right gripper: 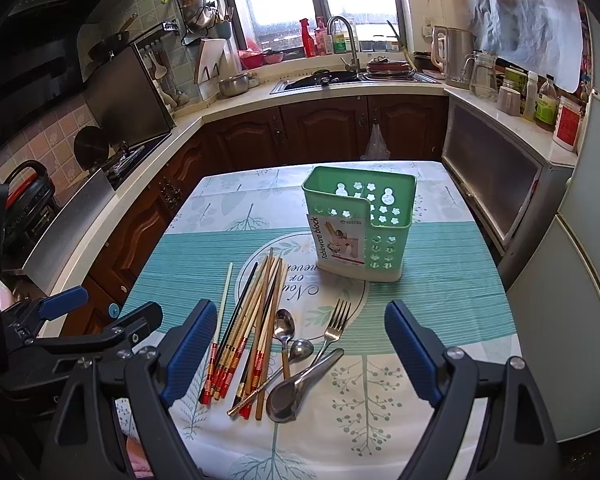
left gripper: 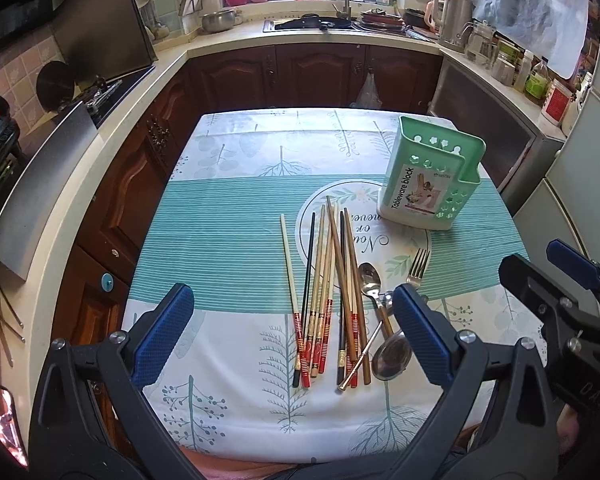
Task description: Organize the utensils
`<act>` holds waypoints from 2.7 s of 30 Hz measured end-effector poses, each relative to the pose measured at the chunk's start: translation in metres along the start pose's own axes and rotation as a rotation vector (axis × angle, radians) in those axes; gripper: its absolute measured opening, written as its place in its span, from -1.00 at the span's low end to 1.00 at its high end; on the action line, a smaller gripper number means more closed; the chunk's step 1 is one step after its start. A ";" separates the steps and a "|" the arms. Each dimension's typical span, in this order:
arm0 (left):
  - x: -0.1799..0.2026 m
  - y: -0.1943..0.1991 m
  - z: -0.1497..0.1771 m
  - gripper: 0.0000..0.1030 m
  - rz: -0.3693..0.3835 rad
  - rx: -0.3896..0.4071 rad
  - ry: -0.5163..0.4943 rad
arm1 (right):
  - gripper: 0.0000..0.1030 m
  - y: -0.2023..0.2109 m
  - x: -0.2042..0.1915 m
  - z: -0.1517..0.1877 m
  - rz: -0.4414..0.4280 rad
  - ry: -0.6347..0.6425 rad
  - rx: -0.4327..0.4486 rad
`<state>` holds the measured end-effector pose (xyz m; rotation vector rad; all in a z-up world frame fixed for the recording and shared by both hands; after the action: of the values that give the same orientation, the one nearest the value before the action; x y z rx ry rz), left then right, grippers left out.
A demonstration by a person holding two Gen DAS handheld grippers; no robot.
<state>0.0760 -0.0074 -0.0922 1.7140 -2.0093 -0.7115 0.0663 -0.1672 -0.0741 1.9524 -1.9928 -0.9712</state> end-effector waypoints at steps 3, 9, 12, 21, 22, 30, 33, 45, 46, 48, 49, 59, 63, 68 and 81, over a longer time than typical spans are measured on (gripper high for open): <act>-0.002 -0.001 -0.006 0.87 0.011 -0.004 0.008 | 0.56 -0.001 0.005 -0.002 -0.006 0.000 -0.006; -0.002 -0.002 -0.021 0.80 0.070 -0.013 0.001 | 0.46 -0.005 0.012 -0.011 -0.041 -0.038 -0.035; -0.004 -0.002 -0.030 0.80 0.083 -0.016 0.001 | 0.41 -0.009 0.013 -0.016 -0.065 -0.058 -0.058; -0.013 -0.013 -0.048 0.80 0.153 -0.075 0.024 | 0.07 -0.025 0.004 -0.024 -0.132 -0.056 -0.140; -0.014 -0.015 -0.051 0.80 0.159 -0.076 0.026 | 0.04 -0.026 0.003 -0.025 -0.141 -0.058 -0.147; -0.022 -0.043 -0.052 0.79 0.175 -0.108 0.016 | -0.13 -0.051 -0.005 -0.024 -0.178 -0.045 -0.233; -0.026 -0.062 -0.043 0.56 0.166 -0.136 0.017 | -0.25 -0.068 -0.007 -0.015 -0.182 -0.035 -0.294; -0.035 -0.178 0.032 -0.06 0.118 -0.384 0.058 | -0.49 -0.145 -0.018 0.033 -0.189 -0.078 -0.486; -0.036 -0.184 0.037 -0.07 0.113 -0.403 0.067 | -0.52 -0.152 -0.019 0.038 -0.189 -0.087 -0.507; -0.031 -0.193 0.048 -0.13 0.116 -0.437 0.088 | -0.54 -0.164 -0.020 0.049 -0.182 -0.099 -0.538; -0.029 -0.195 0.050 -0.16 0.119 -0.445 0.093 | -0.54 -0.168 -0.021 0.052 -0.183 -0.097 -0.547; -0.015 -0.200 0.051 -0.43 0.134 -0.449 0.116 | -0.69 -0.199 -0.025 0.087 -0.160 -0.108 -0.630; -0.019 -0.202 0.049 -0.47 0.121 -0.450 0.149 | -0.72 -0.208 -0.025 0.093 -0.156 -0.109 -0.649; -0.019 -0.203 0.047 -0.47 0.129 -0.452 0.176 | -0.73 -0.217 -0.032 0.098 -0.147 -0.099 -0.665; -0.003 -0.205 0.045 -0.48 0.146 -0.455 0.175 | -0.87 -0.220 -0.031 0.104 -0.123 -0.098 -0.679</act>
<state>0.2096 -0.0234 -0.2537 1.3037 -1.6735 -0.8563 0.1931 -0.0872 -0.2681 1.6618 -1.3237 -1.5435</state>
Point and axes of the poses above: each gripper's, at about its wrist camera, not at the fingertips, and y roughly against the way its jaws point, x to its right, z to its underside, the point moved 10 cm from there along -y, roughly the way its jaws point, and after that the axes turned 15 degrees about x, right-handed, at the moved point
